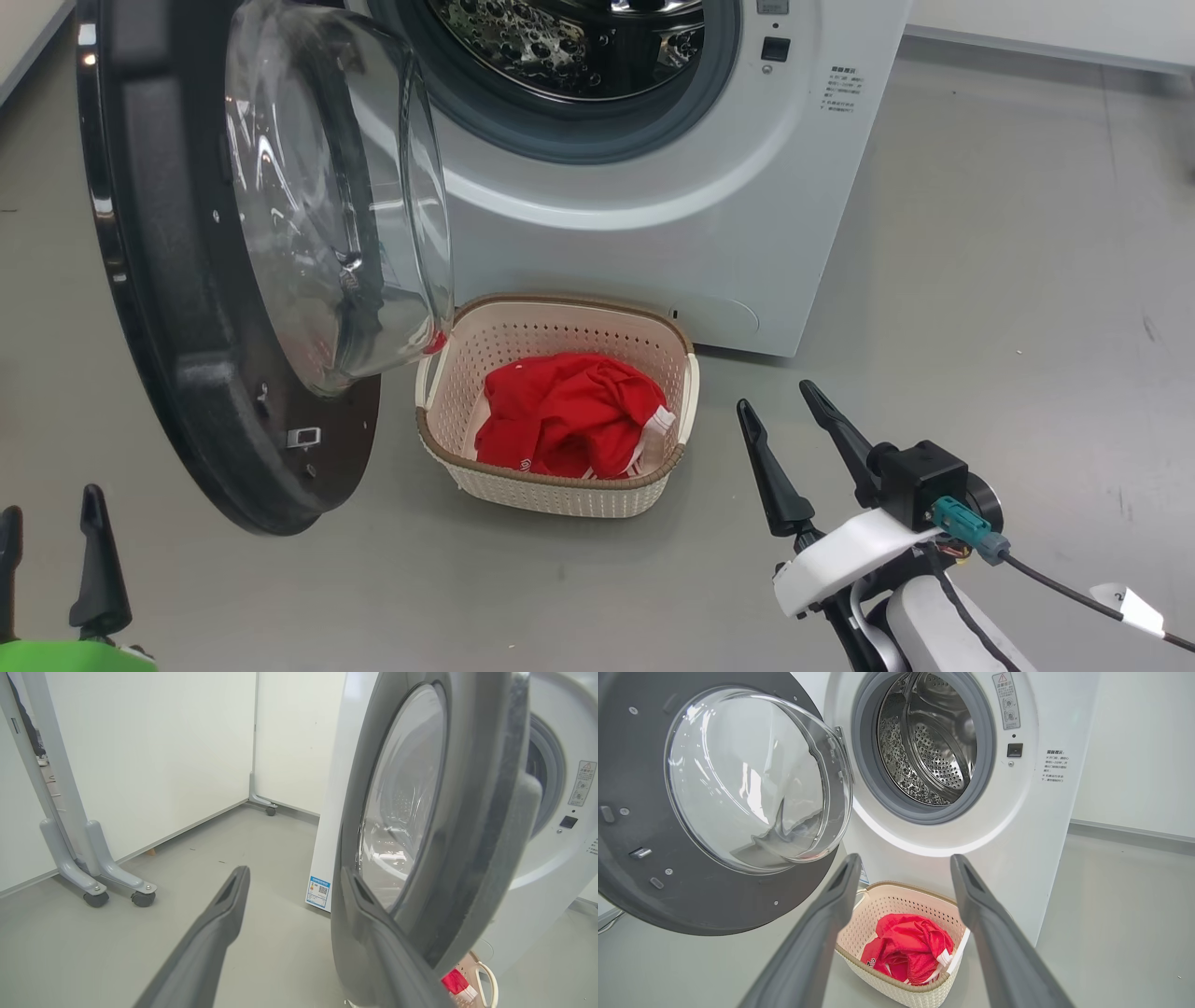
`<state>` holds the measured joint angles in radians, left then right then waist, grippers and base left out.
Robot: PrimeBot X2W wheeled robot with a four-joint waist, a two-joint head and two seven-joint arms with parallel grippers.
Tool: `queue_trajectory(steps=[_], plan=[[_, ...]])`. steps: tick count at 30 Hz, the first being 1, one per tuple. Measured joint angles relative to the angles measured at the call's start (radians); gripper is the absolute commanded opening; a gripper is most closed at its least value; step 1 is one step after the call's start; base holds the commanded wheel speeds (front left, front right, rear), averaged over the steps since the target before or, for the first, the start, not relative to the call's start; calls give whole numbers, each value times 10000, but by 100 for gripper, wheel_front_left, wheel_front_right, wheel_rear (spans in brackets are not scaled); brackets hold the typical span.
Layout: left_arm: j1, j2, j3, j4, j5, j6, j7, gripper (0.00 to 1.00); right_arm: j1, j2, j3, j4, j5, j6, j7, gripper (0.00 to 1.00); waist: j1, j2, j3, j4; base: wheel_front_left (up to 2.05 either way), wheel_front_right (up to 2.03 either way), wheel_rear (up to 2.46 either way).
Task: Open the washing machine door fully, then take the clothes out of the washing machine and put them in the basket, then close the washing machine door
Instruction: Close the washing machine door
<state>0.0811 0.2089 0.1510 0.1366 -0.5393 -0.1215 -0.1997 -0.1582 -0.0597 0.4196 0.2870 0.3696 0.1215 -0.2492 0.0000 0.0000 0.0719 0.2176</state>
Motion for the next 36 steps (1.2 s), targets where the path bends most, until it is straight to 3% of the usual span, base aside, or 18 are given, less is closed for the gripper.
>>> queue_trajectory(steps=[36], plan=[[7, 255, -272, 652, 58, -27, -403, 100, 41, 8, 56, 2, 2, 2, 0, 100, 0, 0, -174, -9, 0, 0, 0]])
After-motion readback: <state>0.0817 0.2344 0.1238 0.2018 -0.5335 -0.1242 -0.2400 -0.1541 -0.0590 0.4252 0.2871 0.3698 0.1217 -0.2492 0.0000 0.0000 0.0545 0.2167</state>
